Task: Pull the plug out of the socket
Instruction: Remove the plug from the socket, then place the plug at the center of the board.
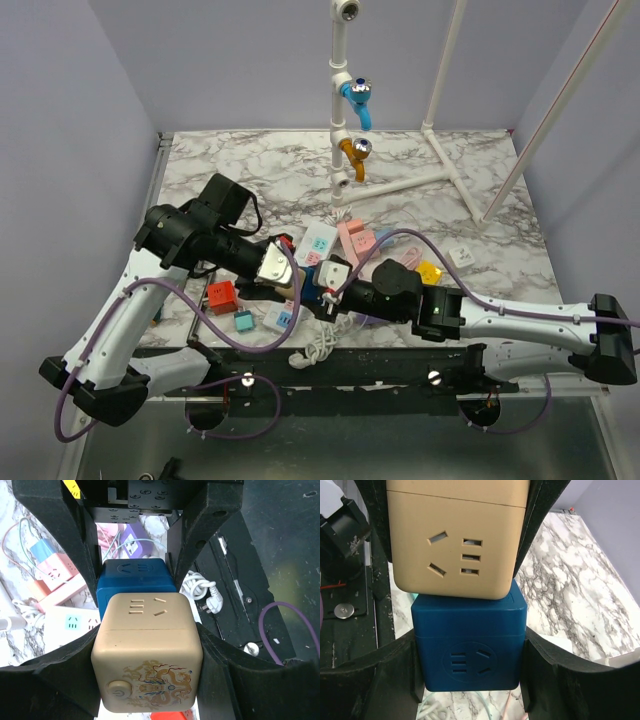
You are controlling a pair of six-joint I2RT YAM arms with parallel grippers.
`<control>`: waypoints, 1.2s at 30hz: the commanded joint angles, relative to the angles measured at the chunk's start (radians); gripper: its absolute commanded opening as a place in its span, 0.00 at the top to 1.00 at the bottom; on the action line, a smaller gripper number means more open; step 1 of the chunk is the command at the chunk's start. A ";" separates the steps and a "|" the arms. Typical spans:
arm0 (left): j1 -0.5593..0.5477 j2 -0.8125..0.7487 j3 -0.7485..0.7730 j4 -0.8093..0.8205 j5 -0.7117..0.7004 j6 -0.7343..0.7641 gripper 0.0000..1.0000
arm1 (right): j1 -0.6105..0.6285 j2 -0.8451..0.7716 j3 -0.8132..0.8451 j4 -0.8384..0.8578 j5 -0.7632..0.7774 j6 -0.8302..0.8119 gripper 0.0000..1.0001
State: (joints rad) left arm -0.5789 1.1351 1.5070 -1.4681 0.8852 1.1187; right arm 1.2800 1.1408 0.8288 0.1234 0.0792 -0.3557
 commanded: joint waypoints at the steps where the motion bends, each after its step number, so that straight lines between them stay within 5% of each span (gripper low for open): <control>1: -0.029 -0.059 0.071 -0.148 0.095 0.006 1.00 | -0.023 0.066 -0.059 -0.224 0.168 0.005 0.99; 17: -0.030 -0.151 0.006 -0.118 0.002 0.065 1.00 | -0.056 0.064 -0.100 -0.229 0.141 0.114 0.99; 23: 0.015 -0.144 -0.155 0.206 -0.219 -0.215 1.00 | -0.134 0.006 -0.066 -0.215 0.265 0.242 0.99; 30: 0.282 0.098 -0.144 0.358 -0.311 -0.564 1.00 | -0.406 -0.050 0.050 -0.369 0.330 0.618 0.99; 36: 0.398 0.251 -0.213 0.442 -0.381 -0.686 1.00 | -0.565 -0.092 0.125 -0.559 0.393 0.917 0.99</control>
State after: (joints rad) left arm -0.2287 1.3571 1.3457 -1.1263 0.5858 0.5915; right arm 0.7624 1.0988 0.9115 -0.2863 0.3939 0.2993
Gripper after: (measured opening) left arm 0.603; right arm 0.672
